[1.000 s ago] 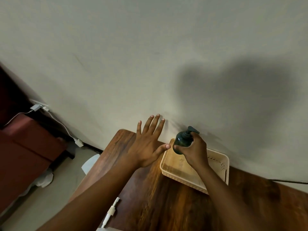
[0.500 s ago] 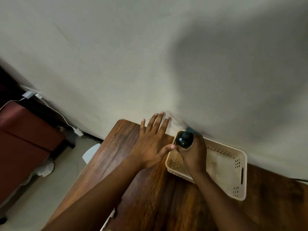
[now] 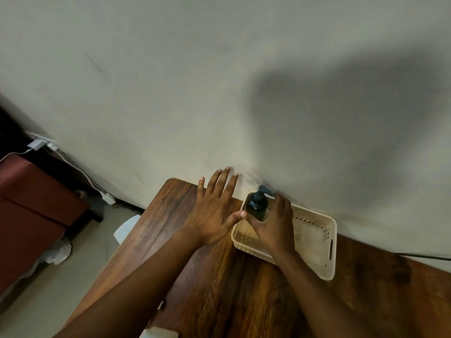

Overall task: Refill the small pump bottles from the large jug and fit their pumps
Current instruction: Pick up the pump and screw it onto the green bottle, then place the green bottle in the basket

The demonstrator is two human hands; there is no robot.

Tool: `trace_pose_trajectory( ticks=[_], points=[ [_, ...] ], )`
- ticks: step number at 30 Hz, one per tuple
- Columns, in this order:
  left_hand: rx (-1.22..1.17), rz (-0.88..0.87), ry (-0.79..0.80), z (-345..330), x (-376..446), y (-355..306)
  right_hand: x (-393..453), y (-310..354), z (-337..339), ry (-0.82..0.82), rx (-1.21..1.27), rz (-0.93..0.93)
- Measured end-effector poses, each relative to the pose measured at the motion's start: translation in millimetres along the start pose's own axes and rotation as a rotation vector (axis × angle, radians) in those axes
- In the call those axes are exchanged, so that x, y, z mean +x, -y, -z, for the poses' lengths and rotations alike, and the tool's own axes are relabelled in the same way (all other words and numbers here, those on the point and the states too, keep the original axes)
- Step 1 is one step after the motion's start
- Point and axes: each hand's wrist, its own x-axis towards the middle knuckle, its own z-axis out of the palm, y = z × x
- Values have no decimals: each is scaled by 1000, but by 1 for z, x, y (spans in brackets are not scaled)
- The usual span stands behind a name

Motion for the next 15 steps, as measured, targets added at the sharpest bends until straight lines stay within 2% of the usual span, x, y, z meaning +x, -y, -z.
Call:
trace_pose_trajectory(
  ticks=[6, 15],
  points=[
    [14, -8, -17, 34, -30, -41, -38, 3, 60, 33, -30, 49],
    [3, 6, -31, 82, -121, -116, -125, 16, 146, 100, -11, 169]
  ],
)
